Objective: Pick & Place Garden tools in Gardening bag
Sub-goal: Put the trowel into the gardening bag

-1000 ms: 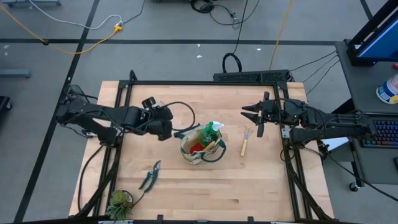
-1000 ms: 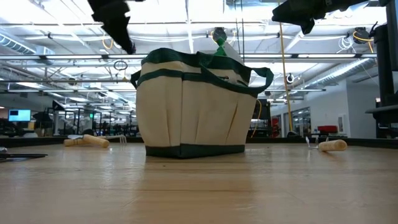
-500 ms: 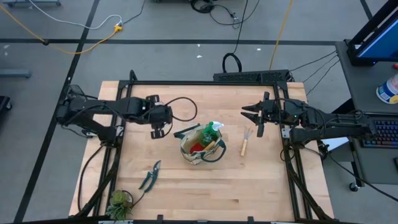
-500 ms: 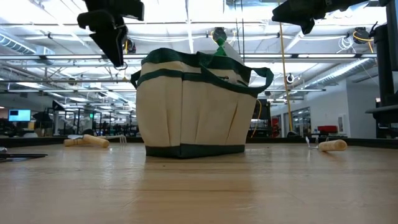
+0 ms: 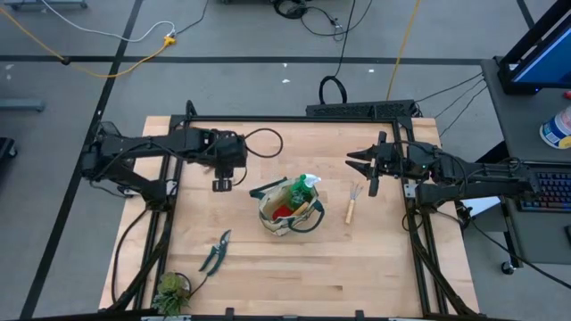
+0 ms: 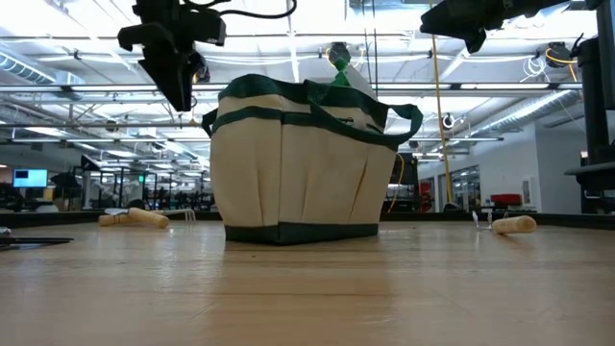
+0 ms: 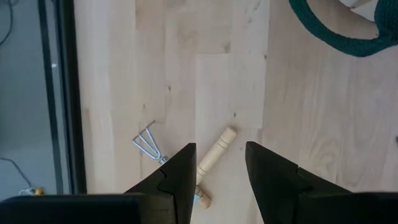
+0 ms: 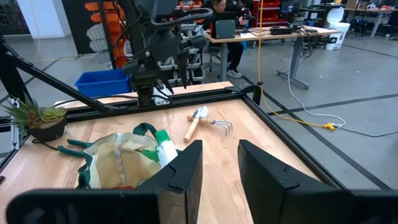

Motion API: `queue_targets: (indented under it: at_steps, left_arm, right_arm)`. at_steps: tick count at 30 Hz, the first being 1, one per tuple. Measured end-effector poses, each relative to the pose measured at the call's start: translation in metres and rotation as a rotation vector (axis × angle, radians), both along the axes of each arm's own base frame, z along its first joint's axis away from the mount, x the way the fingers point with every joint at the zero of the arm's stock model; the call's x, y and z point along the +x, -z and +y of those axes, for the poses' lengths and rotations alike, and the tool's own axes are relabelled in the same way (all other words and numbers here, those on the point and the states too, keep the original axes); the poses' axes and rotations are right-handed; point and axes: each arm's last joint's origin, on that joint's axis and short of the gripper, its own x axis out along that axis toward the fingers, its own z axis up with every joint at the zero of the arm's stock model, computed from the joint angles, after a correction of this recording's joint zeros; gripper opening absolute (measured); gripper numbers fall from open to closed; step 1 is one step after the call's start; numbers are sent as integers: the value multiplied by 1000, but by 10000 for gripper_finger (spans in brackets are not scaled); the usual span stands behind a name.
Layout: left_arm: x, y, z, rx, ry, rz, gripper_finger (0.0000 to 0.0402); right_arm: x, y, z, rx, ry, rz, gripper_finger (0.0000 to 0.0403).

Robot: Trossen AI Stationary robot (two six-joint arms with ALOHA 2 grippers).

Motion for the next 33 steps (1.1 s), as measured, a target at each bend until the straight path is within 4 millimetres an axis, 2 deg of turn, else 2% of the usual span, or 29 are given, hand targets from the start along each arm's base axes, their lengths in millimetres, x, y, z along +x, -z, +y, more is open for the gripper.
queue_targets:
  at_steps: [7, 16, 26, 33]
  left_arm:
    - [-2, 6, 5, -41, 46, 17, 145]
    - [-12, 47, 3, -76, 101, 148, 145]
    - [-12, 83, 3, -47, 195, 130, 145]
    - [-25, 110, 7, -59, 216, 183, 145]
  right_arm:
    - [0, 0, 0, 0, 0, 0, 96]
    - [0, 0, 0, 0, 1, 0, 96]
    - [0, 0, -1, -3, 26, 0, 96]
    - [0, 0, -1, -3, 35, -1, 96]
